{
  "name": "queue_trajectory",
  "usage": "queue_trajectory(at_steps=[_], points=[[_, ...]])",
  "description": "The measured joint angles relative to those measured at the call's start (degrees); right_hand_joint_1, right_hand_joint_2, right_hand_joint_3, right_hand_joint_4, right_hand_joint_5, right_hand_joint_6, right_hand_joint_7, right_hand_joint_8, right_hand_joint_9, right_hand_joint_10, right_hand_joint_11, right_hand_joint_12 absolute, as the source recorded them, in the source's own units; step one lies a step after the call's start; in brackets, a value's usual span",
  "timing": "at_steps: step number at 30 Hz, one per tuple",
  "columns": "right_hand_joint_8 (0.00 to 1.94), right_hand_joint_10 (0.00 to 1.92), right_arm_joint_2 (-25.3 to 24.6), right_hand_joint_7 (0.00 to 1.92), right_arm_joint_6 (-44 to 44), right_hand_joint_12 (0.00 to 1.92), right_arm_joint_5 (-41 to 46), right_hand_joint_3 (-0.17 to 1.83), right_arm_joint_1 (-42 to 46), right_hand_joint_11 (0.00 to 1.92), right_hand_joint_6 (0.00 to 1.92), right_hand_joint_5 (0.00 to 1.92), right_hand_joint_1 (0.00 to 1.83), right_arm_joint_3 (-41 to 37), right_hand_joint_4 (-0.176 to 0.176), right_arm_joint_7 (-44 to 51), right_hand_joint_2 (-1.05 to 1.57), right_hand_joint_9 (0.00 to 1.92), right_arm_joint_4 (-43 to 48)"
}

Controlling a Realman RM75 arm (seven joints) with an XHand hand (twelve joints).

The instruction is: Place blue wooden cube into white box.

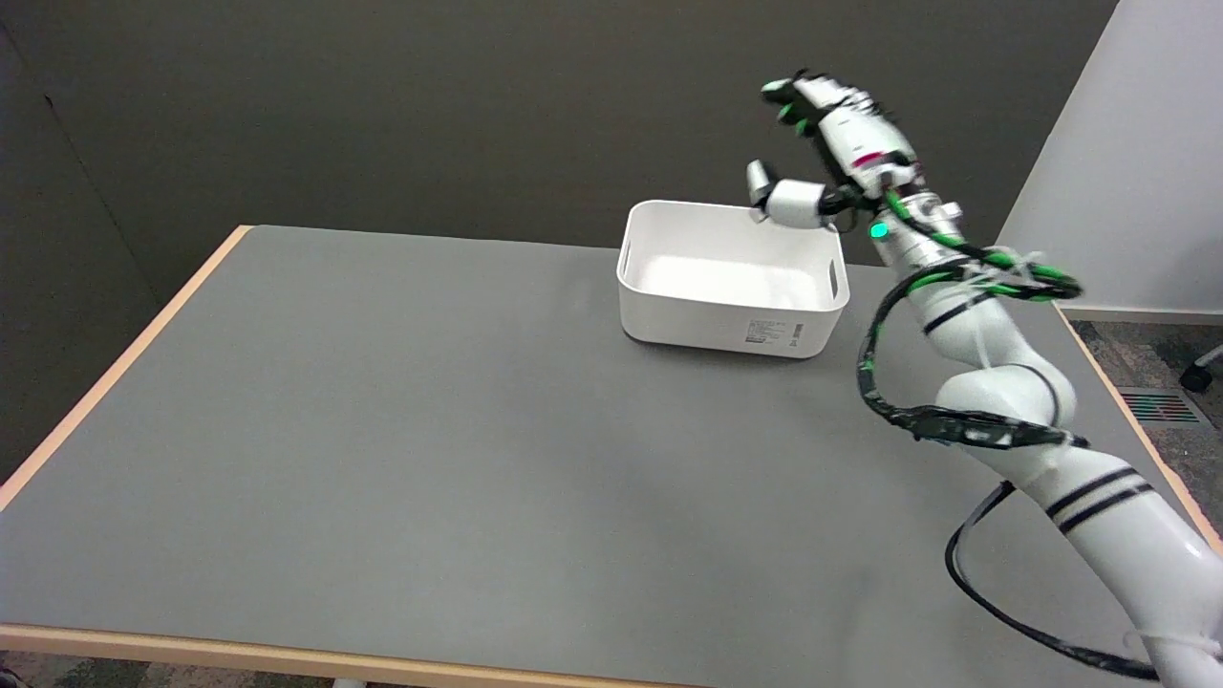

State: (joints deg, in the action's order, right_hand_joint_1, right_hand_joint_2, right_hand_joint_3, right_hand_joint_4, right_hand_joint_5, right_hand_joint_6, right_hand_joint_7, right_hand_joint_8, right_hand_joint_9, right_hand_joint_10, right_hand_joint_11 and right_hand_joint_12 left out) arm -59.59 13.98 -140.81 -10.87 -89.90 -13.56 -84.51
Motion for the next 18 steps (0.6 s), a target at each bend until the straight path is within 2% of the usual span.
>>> queue_trajectory(at_steps=[2, 6, 9, 14, 18], points=[[1.27, 1.52, -1.6, 0.15, -1.1, 1.37, 0.1, 0.87, 2.1, 0.00, 0.58, 0.20, 0.72, -4.3, -0.046, 1.9, 0.85, 0.13, -2.8], [1.13, 1.24, -5.6, 0.18, -2.5, 1.30, 1.2, 0.84, 6.3, 0.00, 0.71, 0.18, 0.70, -12.3, -0.050, 5.1, 0.88, 0.20, -6.4], [0.82, 0.98, -8.4, 0.24, -2.8, 1.23, 3.6, 0.83, 9.3, 0.00, 0.79, 0.16, 0.67, -17.5, -0.049, 7.0, 0.88, 0.21, -7.7], [0.73, 0.91, -12.5, 0.25, -0.5, 1.17, 11.2, 0.84, 14.9, 0.00, 0.82, 0.15, 0.65, -23.8, -0.045, 9.7, 0.89, 0.21, -8.2], [0.70, 0.90, -14.6, 0.26, 3.0, 1.16, 16.8, 0.84, 19.5, 0.00, 0.79, 0.16, 0.65, -25.9, -0.041, 11.4, 0.88, 0.21, -7.6]])
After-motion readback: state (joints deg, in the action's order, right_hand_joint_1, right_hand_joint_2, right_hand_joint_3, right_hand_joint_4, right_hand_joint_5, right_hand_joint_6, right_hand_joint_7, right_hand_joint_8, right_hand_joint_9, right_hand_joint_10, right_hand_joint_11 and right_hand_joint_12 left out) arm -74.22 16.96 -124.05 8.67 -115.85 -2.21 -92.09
